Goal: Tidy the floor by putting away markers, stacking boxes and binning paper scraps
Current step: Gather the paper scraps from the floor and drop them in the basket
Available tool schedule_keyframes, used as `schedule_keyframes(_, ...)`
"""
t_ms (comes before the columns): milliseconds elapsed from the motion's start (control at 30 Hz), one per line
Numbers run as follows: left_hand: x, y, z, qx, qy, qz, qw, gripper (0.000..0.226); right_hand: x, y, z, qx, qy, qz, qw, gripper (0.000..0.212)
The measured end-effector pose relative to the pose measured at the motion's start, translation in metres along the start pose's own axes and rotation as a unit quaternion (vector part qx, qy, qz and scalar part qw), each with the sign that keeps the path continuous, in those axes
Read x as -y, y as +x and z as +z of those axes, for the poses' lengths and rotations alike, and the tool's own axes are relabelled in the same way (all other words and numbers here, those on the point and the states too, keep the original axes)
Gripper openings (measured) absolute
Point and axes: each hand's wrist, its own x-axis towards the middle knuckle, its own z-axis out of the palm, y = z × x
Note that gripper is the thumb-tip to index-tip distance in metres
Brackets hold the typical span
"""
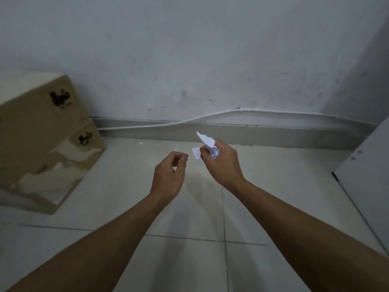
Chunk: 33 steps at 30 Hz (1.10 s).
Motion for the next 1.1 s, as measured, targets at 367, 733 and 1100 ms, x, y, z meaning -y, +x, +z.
schedule_keyframes(367,0.01,-0.013,-0.166,-0.185,0.025,-0.046,0.981,0.017,0.119,0.001,0.142,0.121,0.046,-0.099,0.987,0.011)
schedule_keyframes(733,-0.011,-0.067,-0.336,-0.392,0.039,-0.063,0.917,0.018,0.255,-0.077,0.276,0.242,0.204,-0.141,0.938,0.029)
schedule_keyframes(1100,-0.031,-0.162,-0.482,-0.604,0.001,-0.067,0.794,0.024,0.377,-0.201,0.36,0.349,0.317,-0.207,0.857,0.031)
